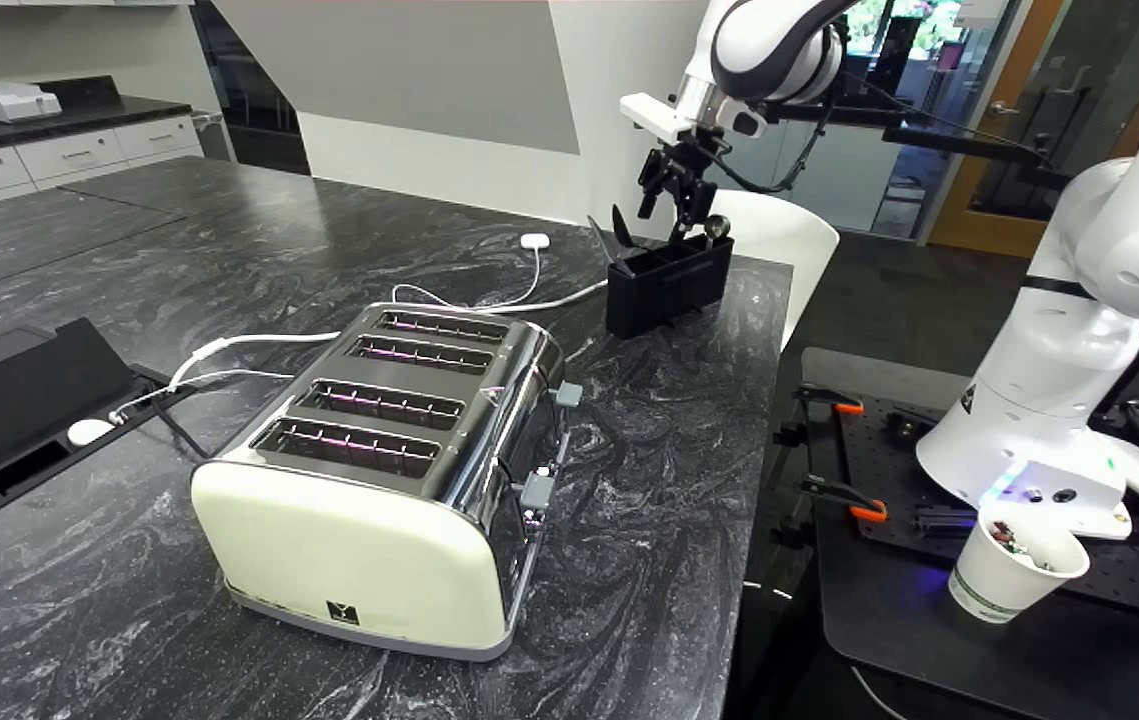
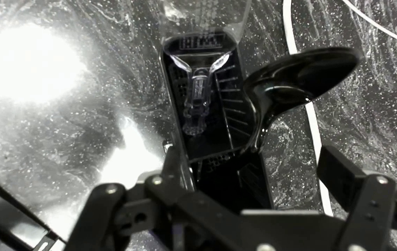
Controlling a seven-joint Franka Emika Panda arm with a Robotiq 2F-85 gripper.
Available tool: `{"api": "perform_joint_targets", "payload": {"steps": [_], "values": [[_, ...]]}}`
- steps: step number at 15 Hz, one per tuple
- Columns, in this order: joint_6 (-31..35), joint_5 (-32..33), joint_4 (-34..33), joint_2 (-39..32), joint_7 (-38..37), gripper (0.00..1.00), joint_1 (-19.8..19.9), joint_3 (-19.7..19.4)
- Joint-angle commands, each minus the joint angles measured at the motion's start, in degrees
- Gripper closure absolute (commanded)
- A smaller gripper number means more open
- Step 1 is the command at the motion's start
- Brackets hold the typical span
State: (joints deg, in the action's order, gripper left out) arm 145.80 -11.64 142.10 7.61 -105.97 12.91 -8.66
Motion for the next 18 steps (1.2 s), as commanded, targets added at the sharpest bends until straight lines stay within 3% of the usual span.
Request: {"api": "perform_joint_targets", "payload": {"steps": [1, 7, 8, 10, 18], "values": [[2.0, -3.0, -1.6, -3.1, 0.8, 0.0, -0.8, -0.3], [2.4, -3.3, -3.6, -6.6, 0.8, 0.0, -1.0, -0.4], [2.4, -3.4, -3.9, -7.0, 0.9, 0.25, -1.1, -0.4], [2.5, -3.4, -4.5, -7.7, 1.1, 0.34, -1.3, -0.4], [2.5, -3.0, -4.9, -8.1, 1.1, 0.96, -1.7, -0.5]]}}
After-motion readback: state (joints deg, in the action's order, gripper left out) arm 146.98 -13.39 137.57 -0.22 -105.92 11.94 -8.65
